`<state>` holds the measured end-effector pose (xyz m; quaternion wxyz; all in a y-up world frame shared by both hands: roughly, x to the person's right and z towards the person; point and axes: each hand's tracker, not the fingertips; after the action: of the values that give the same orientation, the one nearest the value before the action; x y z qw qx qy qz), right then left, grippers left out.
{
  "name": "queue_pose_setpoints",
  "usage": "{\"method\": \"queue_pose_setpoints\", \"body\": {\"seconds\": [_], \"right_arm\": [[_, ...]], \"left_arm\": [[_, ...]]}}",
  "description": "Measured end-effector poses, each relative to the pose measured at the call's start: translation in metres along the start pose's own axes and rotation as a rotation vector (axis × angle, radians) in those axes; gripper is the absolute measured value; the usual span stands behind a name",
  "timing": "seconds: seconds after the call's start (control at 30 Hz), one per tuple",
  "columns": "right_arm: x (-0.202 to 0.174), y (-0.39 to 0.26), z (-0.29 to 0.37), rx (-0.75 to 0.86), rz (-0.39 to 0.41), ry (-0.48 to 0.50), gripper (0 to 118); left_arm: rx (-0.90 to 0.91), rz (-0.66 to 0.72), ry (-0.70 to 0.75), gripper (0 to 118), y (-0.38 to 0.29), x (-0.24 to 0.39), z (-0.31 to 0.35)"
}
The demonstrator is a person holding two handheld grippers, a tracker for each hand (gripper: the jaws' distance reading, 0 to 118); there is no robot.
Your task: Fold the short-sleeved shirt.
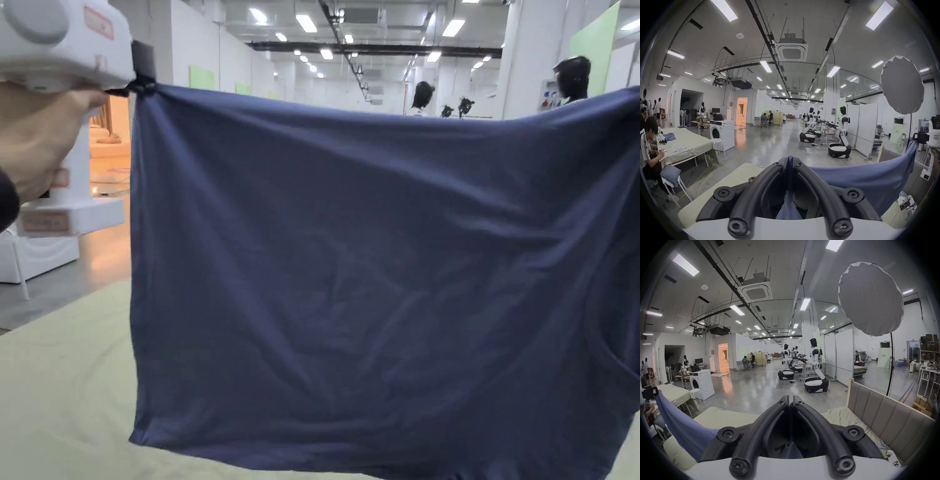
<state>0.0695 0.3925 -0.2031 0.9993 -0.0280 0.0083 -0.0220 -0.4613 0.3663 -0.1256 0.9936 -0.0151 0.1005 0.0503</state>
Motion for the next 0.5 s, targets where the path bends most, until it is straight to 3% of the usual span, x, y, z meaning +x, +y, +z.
{"method": "queue_pose_setpoints", "body": {"seconds": [0.23, 0.37, 0.5], "right_arm": [[-0.005, 0.012, -0.059, 0.037, -0.005, -0.064, 4], [-0.013, 0.024, -0.079, 0.048, 0.032, -0.088, 4], [-0.008, 0.03, -0.091, 0.068, 0.004, -0.083, 4]], "left_arm": [[0.005, -0.01, 0.019, 6, -0.002, 0.022, -0.065], [0.008, 0.007, 0.031, 6, -0.001, 0.028, -0.098], [0.012, 0.036, 0.039, 6, -0.006, 0.034, -0.115]]}}
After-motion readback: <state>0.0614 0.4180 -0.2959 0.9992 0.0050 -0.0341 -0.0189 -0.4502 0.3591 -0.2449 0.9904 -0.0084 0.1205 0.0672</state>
